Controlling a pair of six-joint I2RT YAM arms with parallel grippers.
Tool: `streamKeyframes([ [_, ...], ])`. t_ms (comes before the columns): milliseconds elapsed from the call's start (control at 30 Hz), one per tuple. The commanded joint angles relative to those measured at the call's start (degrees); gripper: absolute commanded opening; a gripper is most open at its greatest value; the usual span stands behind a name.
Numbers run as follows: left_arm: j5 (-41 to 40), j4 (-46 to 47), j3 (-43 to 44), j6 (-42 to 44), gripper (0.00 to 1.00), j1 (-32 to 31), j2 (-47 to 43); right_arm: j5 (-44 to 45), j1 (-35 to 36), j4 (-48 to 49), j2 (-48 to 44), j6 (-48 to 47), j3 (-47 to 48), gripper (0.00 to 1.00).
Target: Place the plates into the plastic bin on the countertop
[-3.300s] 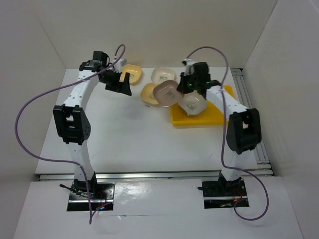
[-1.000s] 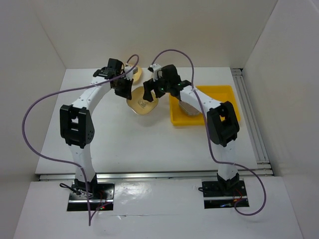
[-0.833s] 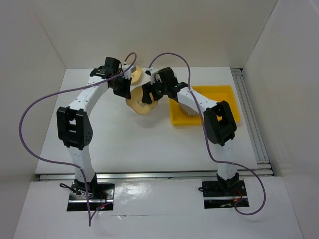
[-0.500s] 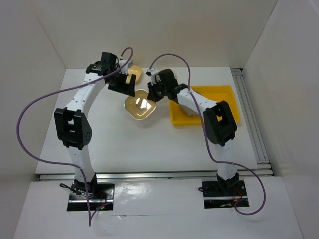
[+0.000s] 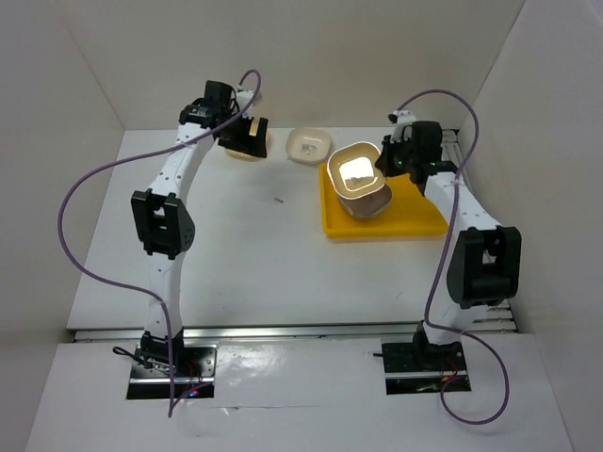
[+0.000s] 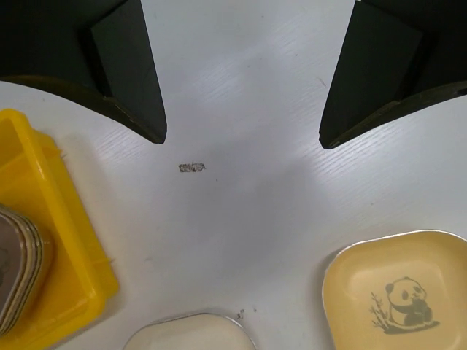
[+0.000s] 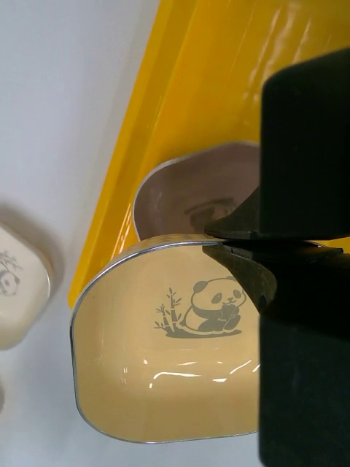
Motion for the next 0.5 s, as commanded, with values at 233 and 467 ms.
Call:
streamKeyframes([
  [233,-4.06,5.06,2.79,-1.1,0.99,-4.17,5.48,2.05,-5.58,3.39,-0.65,-3.36,-2.86,0.0],
  [467,-12.41,7.7,-1.86,-1.63,0.99,-3.57,4.43,0.65,-5.58,2.97,6.29,-3.35,3.37,0.64],
])
